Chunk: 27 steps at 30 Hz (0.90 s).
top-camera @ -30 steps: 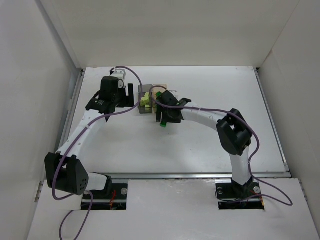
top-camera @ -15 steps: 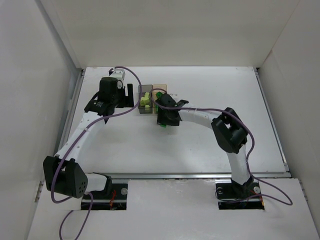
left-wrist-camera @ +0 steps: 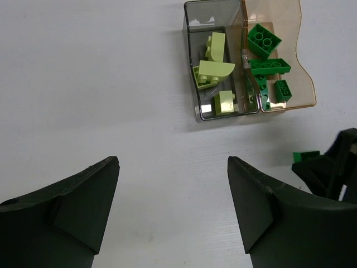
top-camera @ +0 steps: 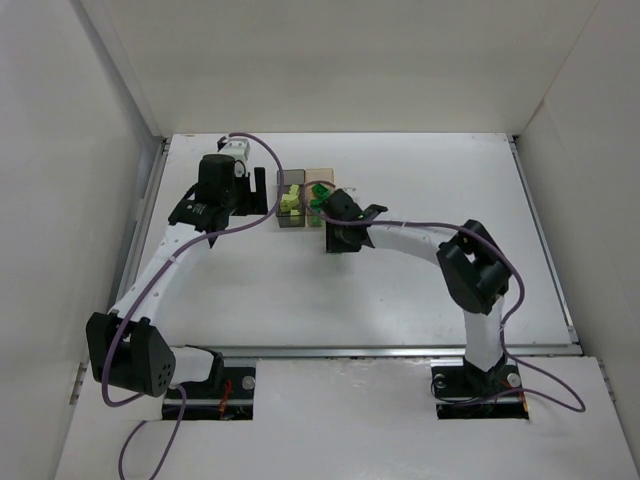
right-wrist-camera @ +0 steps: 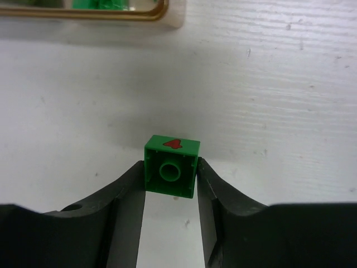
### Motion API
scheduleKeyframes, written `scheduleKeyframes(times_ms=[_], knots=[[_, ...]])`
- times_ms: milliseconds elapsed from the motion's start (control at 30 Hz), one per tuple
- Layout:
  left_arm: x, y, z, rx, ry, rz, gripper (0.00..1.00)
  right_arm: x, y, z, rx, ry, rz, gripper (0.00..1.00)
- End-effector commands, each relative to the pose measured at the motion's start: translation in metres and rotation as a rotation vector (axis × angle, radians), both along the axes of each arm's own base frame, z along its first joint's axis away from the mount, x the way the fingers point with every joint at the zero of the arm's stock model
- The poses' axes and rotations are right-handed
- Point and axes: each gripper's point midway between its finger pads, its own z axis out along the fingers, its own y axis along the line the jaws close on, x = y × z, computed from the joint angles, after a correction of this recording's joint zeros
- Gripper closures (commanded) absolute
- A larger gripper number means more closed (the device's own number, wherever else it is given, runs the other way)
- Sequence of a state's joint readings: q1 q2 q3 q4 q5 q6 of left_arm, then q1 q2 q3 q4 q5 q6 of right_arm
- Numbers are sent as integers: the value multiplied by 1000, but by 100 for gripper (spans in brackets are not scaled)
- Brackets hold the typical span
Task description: Sort the legos into containers by color
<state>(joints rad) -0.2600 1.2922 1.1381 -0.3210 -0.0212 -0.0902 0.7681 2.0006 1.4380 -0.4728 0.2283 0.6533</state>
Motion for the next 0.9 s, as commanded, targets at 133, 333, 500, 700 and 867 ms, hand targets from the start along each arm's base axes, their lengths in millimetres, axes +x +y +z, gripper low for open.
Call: scheduleKeyframes(times_ms=[133, 333, 500, 700, 867], knots=[[1, 5, 18, -9, -64, 23, 25, 43, 18, 153, 86, -467, 116, 99], [1, 8, 18, 1, -67, 38, 25, 100, 48, 147, -89, -486, 187, 81], [-1, 16, 21, 15, -81, 58, 25, 121, 32, 155, -211, -524, 77, 73], [1, 22, 18, 14, -70, 70, 25, 132, 34, 156, -178, -541, 81, 46], [1, 22, 18, 14, -70, 70, 25, 130, 37, 159, -136, -534, 110, 0]])
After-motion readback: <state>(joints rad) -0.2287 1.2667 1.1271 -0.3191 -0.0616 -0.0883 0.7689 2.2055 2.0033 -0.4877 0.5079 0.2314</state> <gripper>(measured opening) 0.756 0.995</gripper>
